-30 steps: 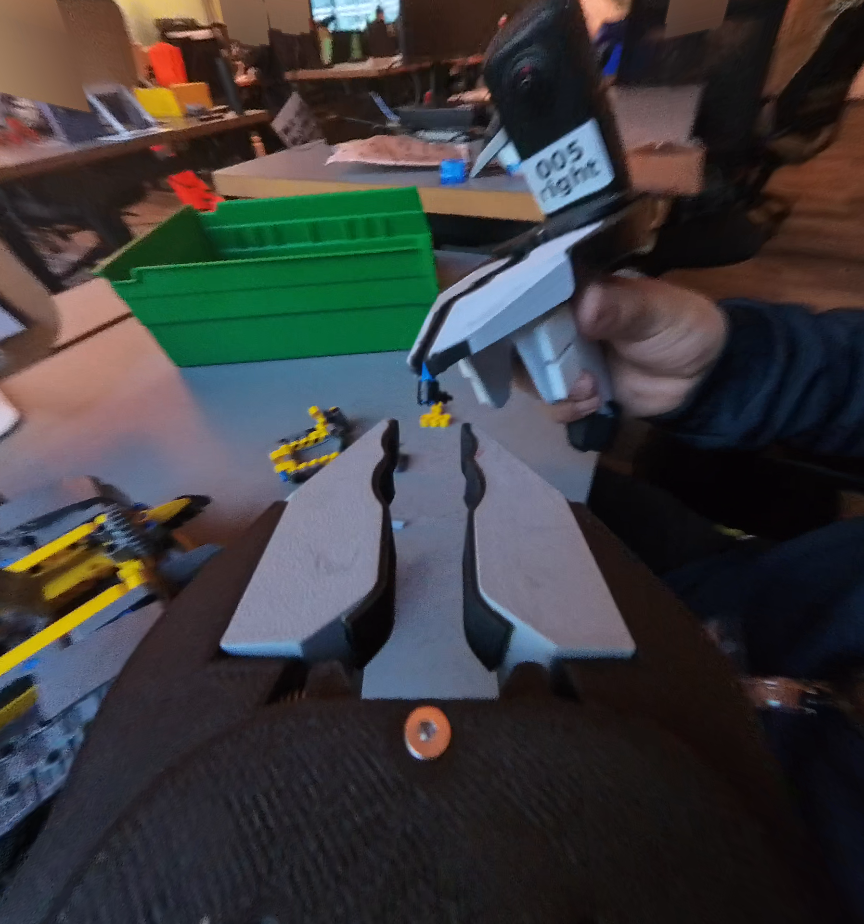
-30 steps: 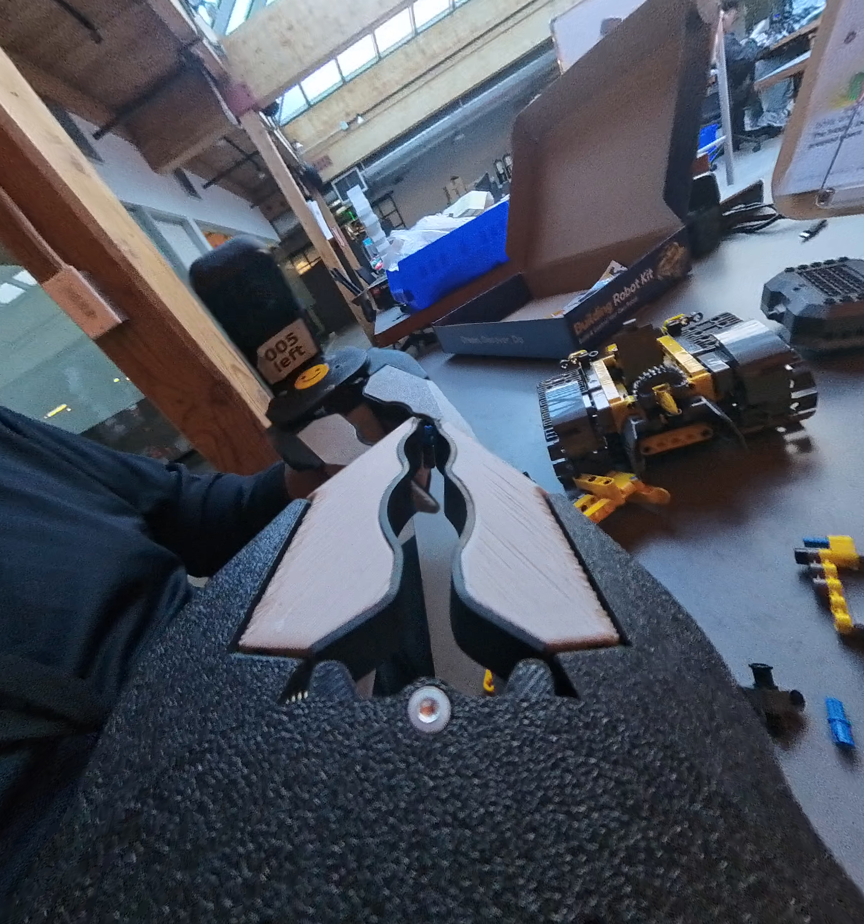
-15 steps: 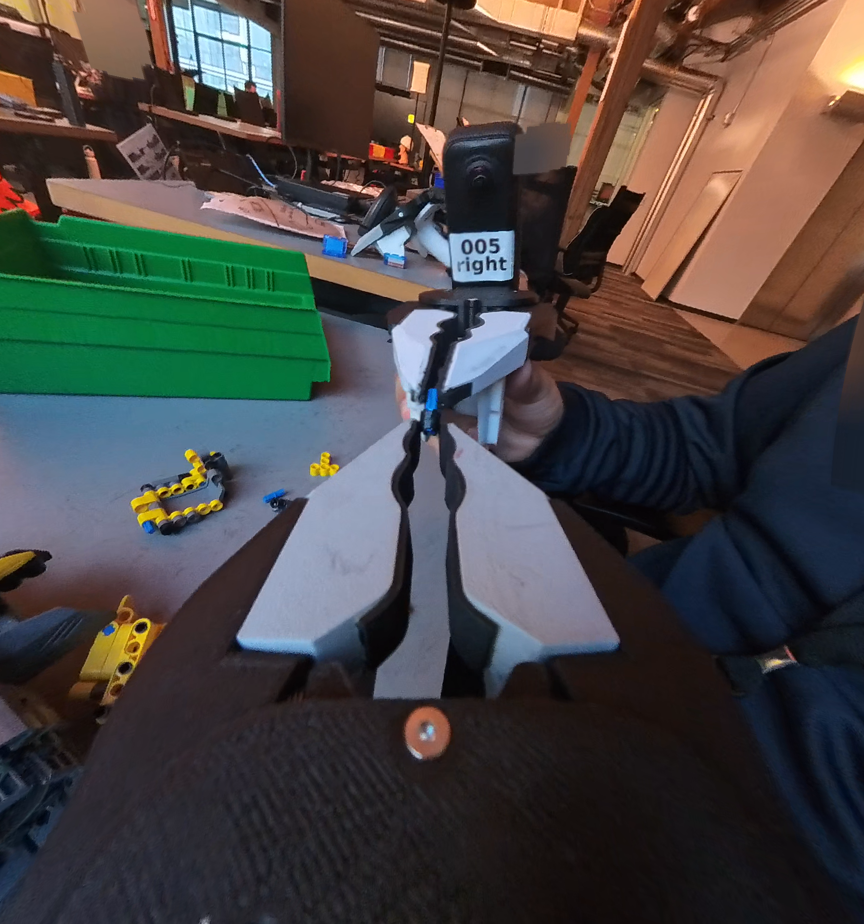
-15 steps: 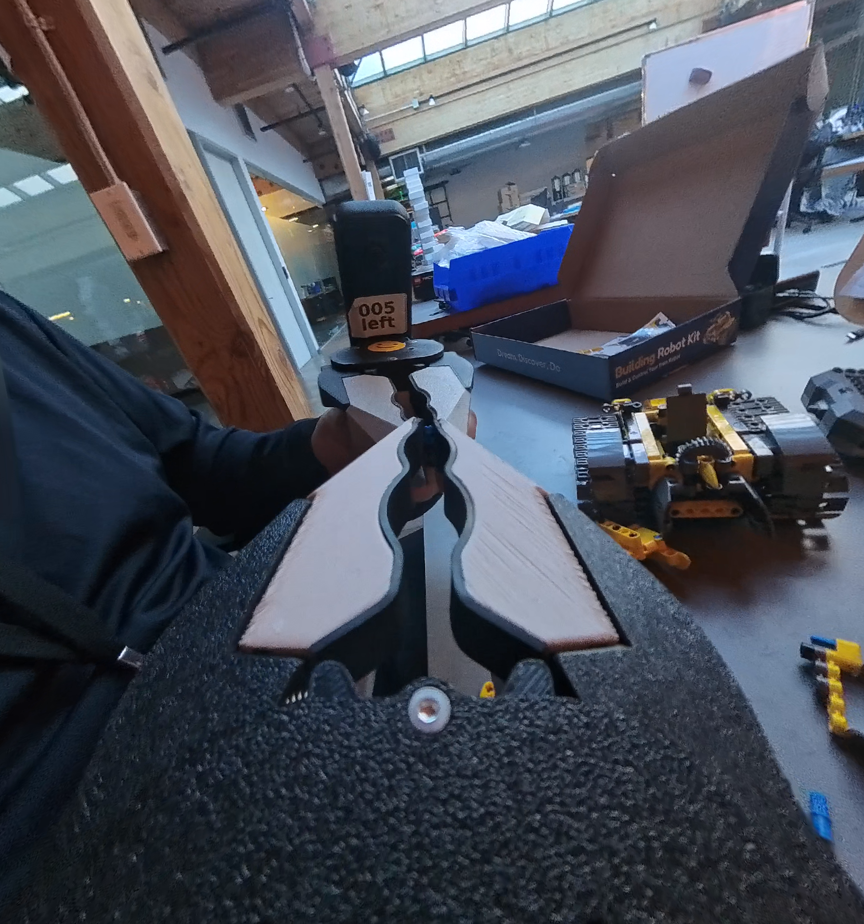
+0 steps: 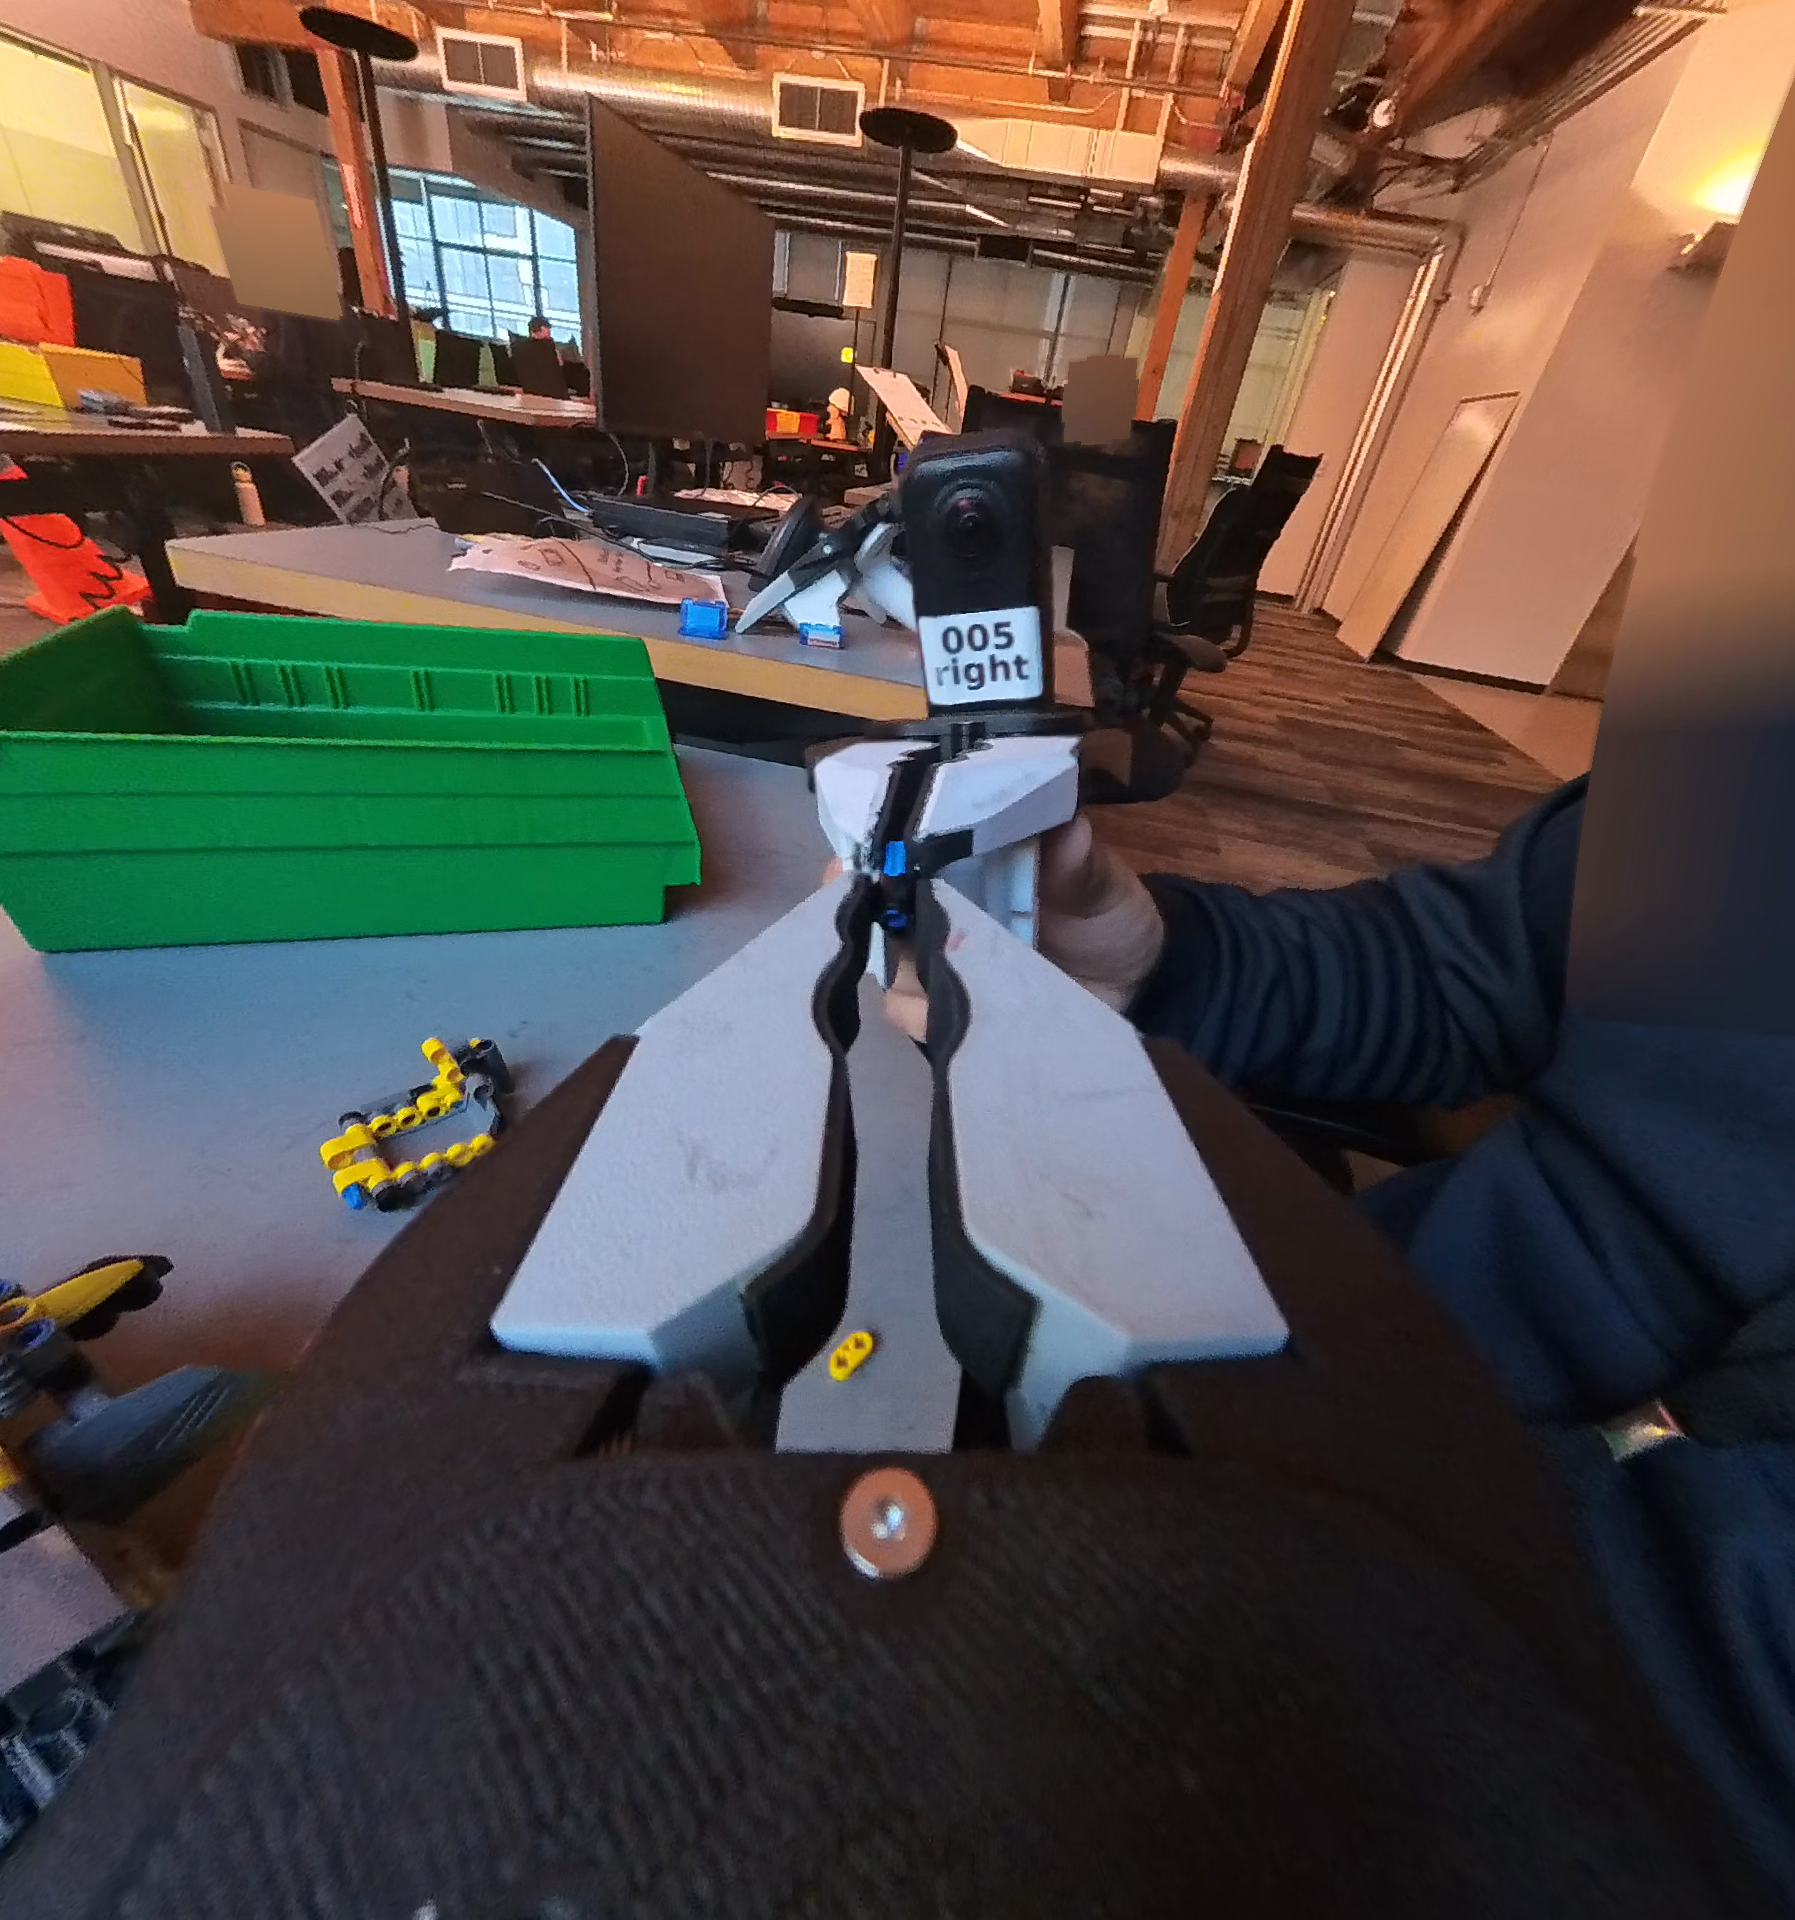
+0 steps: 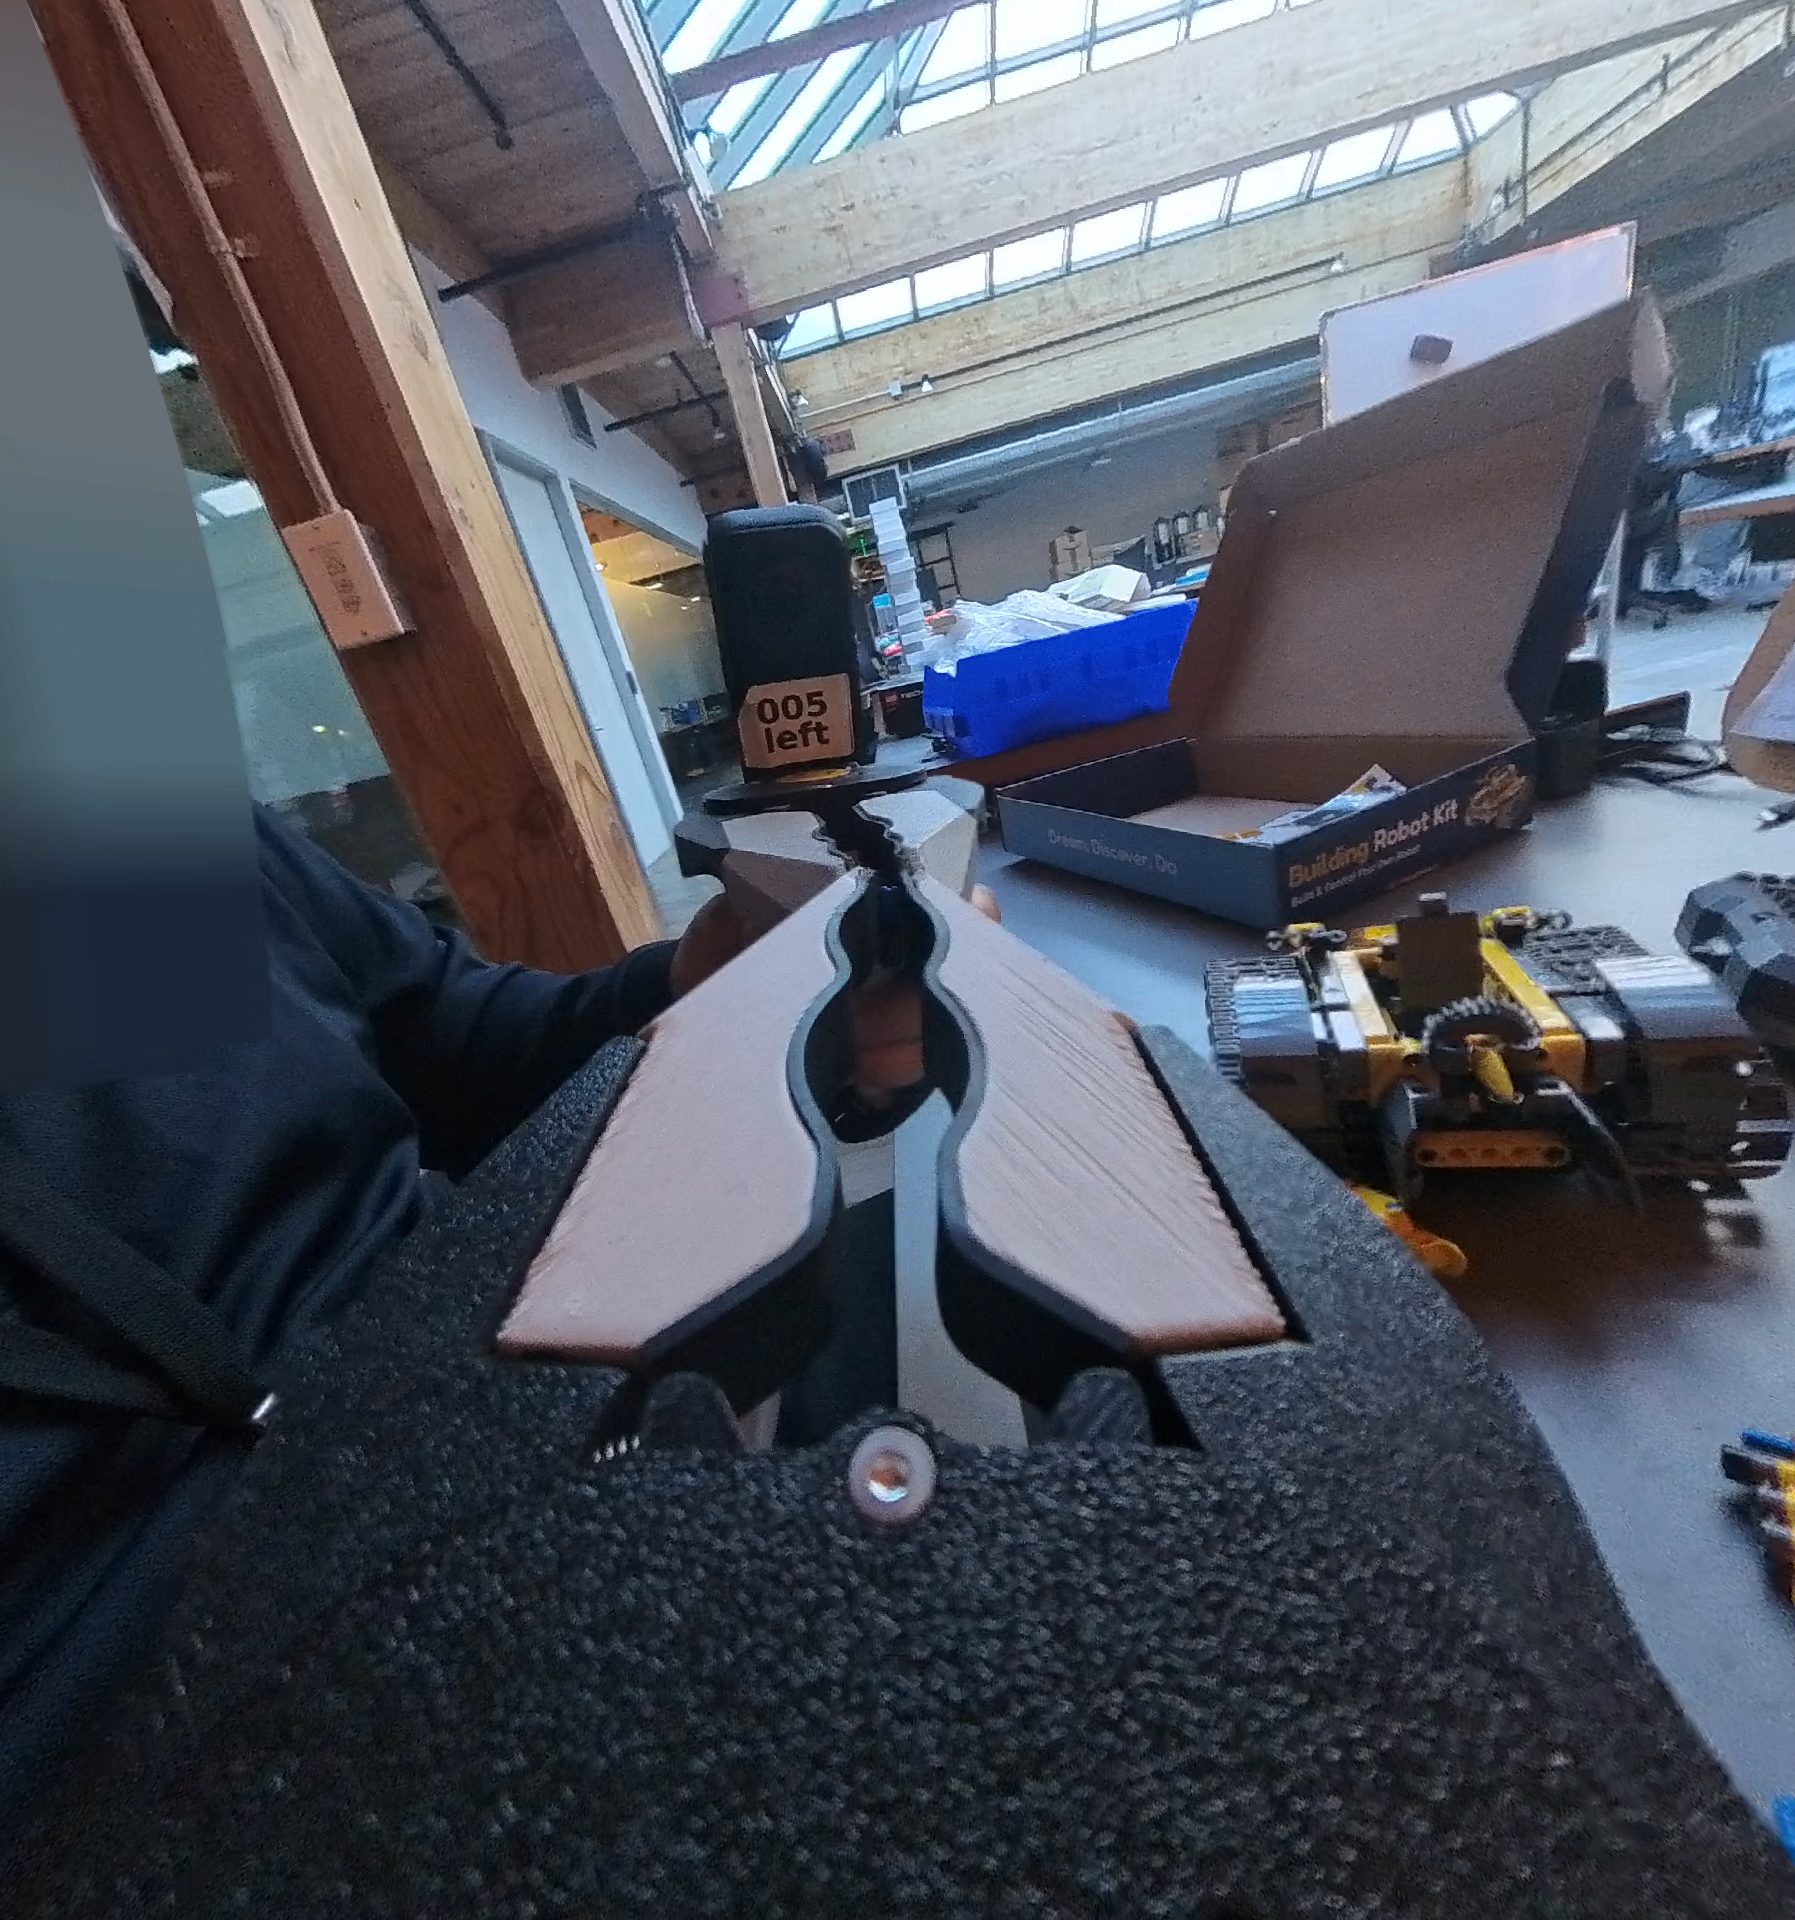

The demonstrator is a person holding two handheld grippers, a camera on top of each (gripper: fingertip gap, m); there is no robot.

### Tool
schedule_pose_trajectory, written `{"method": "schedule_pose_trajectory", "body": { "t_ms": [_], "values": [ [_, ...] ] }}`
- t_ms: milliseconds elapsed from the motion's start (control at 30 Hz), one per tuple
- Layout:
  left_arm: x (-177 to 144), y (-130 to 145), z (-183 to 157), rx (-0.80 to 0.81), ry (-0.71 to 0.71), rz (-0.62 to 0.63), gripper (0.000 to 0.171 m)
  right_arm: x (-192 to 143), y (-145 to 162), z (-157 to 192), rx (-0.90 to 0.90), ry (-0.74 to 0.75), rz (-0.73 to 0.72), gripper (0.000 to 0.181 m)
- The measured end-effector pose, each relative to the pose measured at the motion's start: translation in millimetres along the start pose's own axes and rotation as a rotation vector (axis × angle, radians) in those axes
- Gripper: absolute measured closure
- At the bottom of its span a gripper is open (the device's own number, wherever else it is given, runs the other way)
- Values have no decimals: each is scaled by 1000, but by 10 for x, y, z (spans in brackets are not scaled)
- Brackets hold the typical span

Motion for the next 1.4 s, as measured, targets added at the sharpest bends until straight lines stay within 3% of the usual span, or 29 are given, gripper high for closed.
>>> {"method": "schedule_pose_trajectory", "body": {
  "t_ms": [167,267,367,467,633,733,800,1100,1400],
  "values": [
    [45,4,-36,-51,53,6,155,-6,-34,54,-35,-32,-49,180],
    [35,0,-47,-32,42,-26,168,-19,-14,40,-13,-51,-71,181],
    [20,-17,-51,9,24,-3,168,-19,-14,44,-40,-47,-49,181],
    [14,-22,-75,129,-35,80,168,-47,-55,59,-154,-6,58,180],
    [23,8,-96,352,-148,284,168,-149,-238,192,-502,112,286,176],
    [61,58,-106,399,-166,379,168,-113,-149,234,-677,191,544,173],
    [96,104,-108,388,-163,422,168,-76,-67,224,-767,252,632,166],
    [169,250,-80,415,-210,538,167,36,191,218,-990,301,786,176],
    [173,295,-31,392,-235,558,167,48,271,181,-1069,316,805,179]
  ]
}}
Point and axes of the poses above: each gripper's, where its closed fingertips meet, x out along the fingers, y out of its underside, z = x × y across the jaws, the point moved 9 cm from there along -x, back along the fingers, and after that the axes turned 4 degrees about -z, right-handed, at the moved point
